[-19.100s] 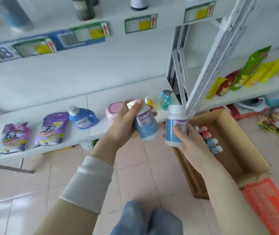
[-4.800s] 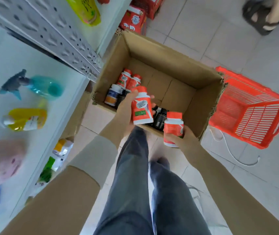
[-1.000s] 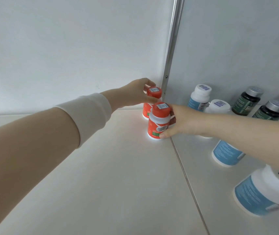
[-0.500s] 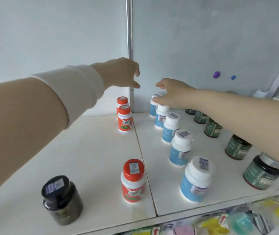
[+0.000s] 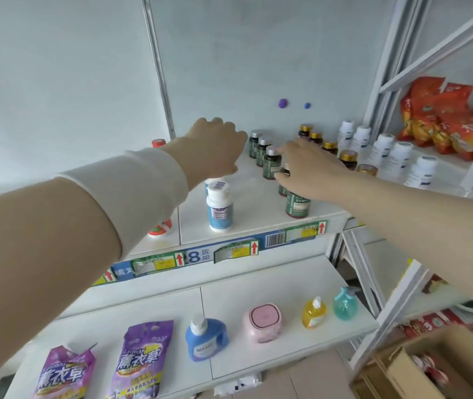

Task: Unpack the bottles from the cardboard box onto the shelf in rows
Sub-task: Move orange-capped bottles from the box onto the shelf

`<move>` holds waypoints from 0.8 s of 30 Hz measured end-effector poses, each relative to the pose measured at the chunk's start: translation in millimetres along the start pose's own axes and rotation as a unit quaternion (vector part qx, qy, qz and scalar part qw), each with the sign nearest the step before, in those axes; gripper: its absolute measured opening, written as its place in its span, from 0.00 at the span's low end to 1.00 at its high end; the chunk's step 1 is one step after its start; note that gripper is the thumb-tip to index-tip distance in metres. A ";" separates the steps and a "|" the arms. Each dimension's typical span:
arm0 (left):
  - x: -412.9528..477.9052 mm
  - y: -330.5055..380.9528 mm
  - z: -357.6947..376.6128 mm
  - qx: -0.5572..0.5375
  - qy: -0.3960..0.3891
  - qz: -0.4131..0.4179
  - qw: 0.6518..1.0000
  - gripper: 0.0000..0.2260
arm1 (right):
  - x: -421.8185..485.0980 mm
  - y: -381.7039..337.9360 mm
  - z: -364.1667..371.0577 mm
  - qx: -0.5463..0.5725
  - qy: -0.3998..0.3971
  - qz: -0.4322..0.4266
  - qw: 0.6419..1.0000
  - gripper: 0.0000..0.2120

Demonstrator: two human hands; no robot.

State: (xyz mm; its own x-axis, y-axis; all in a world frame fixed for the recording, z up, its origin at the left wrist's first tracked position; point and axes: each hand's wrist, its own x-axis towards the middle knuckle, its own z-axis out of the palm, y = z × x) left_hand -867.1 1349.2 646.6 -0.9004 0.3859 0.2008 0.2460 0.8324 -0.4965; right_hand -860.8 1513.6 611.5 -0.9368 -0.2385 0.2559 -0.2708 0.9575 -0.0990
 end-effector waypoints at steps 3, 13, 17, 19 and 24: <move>-6.5 34.9 -4.5 0.012 -0.004 0.035 0.999 0.21 | -35.0 23.2 0.5 -0.015 0.002 0.036 0.999 0.22; -5.9 195.0 38.1 -0.091 -0.011 0.173 0.981 0.19 | -159.1 116.8 88.5 -0.075 -0.058 0.182 0.979 0.22; -11.5 288.2 71.9 -0.142 -0.055 0.231 0.961 0.19 | -219.4 160.3 142.2 -0.070 -0.104 0.227 0.966 0.19; -10.6 334.8 89.6 -0.148 -0.083 0.256 0.952 0.19 | -248.9 182.0 170.6 -0.072 -0.130 0.245 0.958 0.18; 0.2 453.8 134.4 -0.127 -0.141 0.313 0.931 0.15 | -308.2 241.6 243.0 -0.059 -0.209 0.274 0.937 0.22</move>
State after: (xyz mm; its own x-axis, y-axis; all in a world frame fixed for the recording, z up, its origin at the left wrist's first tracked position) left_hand -803.8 1673.5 307.9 -0.6024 0.7366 -0.3075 0.7981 0.5616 -0.2182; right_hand -691.2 1779.1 275.0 -0.9398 0.2746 -0.2034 0.2789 0.9603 0.0078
